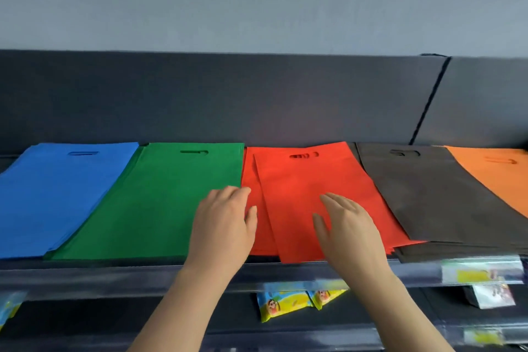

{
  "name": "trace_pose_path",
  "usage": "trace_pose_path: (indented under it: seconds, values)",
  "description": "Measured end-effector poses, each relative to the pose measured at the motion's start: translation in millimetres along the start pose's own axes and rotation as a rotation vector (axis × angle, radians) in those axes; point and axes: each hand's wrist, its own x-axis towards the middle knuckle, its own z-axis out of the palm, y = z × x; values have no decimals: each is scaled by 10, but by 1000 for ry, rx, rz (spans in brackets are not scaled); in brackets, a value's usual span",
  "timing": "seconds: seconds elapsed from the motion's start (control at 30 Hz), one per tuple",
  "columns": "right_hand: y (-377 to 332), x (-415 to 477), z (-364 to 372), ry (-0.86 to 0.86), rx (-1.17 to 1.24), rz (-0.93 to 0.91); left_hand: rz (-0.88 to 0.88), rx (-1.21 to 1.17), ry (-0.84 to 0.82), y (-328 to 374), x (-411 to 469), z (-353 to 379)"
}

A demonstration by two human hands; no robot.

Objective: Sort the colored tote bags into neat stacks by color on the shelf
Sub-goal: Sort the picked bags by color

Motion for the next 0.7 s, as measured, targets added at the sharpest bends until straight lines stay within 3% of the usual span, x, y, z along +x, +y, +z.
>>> trace_pose_path:
  seconds: [0.47,0.7]
  values:
    - [2277,-405,-1027,-16,-94,200,126,-94,-66,2299,22,915]
    - [3157,-489,-1304,13,-139,241,143,-146,-104,3050,133,1320]
